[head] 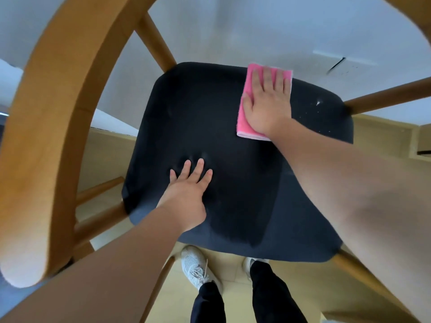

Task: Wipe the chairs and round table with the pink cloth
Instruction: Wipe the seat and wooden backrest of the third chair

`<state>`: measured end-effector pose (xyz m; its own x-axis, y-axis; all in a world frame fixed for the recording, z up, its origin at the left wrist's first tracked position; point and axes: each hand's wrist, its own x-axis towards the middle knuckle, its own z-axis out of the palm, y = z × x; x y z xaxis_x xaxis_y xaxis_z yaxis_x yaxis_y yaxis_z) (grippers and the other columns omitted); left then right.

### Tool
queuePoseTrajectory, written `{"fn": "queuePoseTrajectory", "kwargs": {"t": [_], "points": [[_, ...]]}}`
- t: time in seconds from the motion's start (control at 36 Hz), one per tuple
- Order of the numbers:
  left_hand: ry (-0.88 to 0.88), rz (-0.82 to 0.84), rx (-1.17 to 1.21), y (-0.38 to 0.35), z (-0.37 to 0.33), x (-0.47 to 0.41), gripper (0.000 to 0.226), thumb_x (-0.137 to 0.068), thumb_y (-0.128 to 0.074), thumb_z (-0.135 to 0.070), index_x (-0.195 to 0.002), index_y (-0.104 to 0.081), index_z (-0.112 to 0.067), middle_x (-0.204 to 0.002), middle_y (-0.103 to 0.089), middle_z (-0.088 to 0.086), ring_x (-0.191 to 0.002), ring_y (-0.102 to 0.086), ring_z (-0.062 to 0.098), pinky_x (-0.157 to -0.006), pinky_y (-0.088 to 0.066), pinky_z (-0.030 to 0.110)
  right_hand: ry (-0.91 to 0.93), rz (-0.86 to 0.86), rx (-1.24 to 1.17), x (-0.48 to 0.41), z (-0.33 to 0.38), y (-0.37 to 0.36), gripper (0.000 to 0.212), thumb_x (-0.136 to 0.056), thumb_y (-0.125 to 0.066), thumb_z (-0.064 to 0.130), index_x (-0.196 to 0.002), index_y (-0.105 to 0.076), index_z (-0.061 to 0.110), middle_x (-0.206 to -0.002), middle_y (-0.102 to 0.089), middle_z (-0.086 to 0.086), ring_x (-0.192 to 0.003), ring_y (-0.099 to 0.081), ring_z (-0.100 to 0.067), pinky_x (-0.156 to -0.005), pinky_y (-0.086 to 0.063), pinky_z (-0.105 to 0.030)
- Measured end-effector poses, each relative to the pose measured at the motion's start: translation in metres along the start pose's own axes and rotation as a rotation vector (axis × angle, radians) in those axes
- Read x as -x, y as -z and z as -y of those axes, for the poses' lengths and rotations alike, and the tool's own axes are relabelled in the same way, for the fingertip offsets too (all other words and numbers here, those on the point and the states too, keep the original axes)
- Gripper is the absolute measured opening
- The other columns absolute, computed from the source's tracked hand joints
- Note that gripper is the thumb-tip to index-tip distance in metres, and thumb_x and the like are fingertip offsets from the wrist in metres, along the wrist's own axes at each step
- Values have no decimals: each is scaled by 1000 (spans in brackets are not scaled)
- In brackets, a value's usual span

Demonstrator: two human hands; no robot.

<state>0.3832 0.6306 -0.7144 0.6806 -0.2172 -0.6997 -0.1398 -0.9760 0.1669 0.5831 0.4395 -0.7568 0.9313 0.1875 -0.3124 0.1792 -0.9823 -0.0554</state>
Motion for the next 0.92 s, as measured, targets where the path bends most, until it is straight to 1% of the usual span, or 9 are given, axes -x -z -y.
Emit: {"fn": "queuePoseTrajectory", "kwargs": {"t": [0.08, 0.14, 0.31, 0.39, 0.53, 0.61, 0.69, 0.83, 0.92], "points": [[2, 2, -3, 0, 0, -1, 82, -82, -41, -22, -149, 5, -25, -156, 19, 1, -142, 15, 31, -113, 2, 52, 6, -4, -3, -11, -1, 5, 68, -96, -10, 51, -156, -7, 19, -162, -11, -11, -147, -8, -40, -120, 1, -49], [1, 10, 5, 1, 0, -1, 83, -81, -42, -21, -150, 5, -26, -156, 19, 1, -142, 15, 30, -113, 2, 52, 12, -7, -10, -10, -2, 6, 68, -96, -11, 52, -156, -8, 19, -162, -13, -11, -147, -9, -39, -121, 0, -49], [3, 8, 20, 3, -1, 1, 83, -81, -43, -18, -150, 3, -26, -156, 17, 0, -143, 14, 29, -113, 1, 51, 10, -33, -26, 14, -16, -3, 66, -98, -6, 51, -156, -2, 18, -163, -6, -10, -150, 1, -33, -121, 2, -45], [7, 8, 24, 3, -1, 2, 83, -82, -43, -17, -150, 3, -27, -156, 18, 0, -143, 14, 29, -113, 2, 51, -49, -45, -46, 42, -25, -13, 67, -98, -6, 50, -156, -3, 15, -163, -2, -12, -149, 5, -33, -121, 6, -42], [1, 13, 9, 4, -1, 2, 83, -83, -45, -20, -150, 4, -26, -156, 18, 2, -143, 13, 30, -114, -1, 52, -121, -31, -29, 94, -30, -30, 69, -96, 1, 50, -154, 2, 13, -163, 2, -13, -149, 7, -34, -118, 13, -39], [13, 15, 23, 6, -2, 2, 84, -81, -44, -14, -150, 3, -26, -157, 17, 1, -143, 14, 29, -115, 0, 51, -164, -13, -51, 130, -28, -42, 68, -96, 1, 49, -154, 5, 14, -163, 2, -13, -149, 7, -35, -120, 9, -43], [24, 12, 32, 6, -3, 3, 85, -80, -44, -11, -150, 2, -26, -157, 17, 0, -143, 14, 28, -115, 0, 51, -188, 15, -75, 172, -24, -55, 64, -97, -2, 47, -150, 13, 16, -162, 5, -12, -148, 10, -35, -121, 8, -45], [17, 0, 25, 4, -2, 3, 84, -81, -44, -14, -150, 1, -26, -157, 16, 1, -143, 13, 28, -115, -2, 51, -184, 59, -78, 237, -12, -73, 63, -98, -2, 46, -148, 20, 15, -157, 20, -10, -147, 17, -36, -120, 8, -48], [15, 4, 25, 5, -2, 4, 83, -83, -47, -19, -150, 0, -25, -157, 15, 1, -143, 13, 28, -115, -2, 51, -179, 96, -73, 268, -5, -83, 63, -99, -4, 45, -150, 15, 12, -160, 14, -13, -147, 15, -38, -120, 4, -50]]}}
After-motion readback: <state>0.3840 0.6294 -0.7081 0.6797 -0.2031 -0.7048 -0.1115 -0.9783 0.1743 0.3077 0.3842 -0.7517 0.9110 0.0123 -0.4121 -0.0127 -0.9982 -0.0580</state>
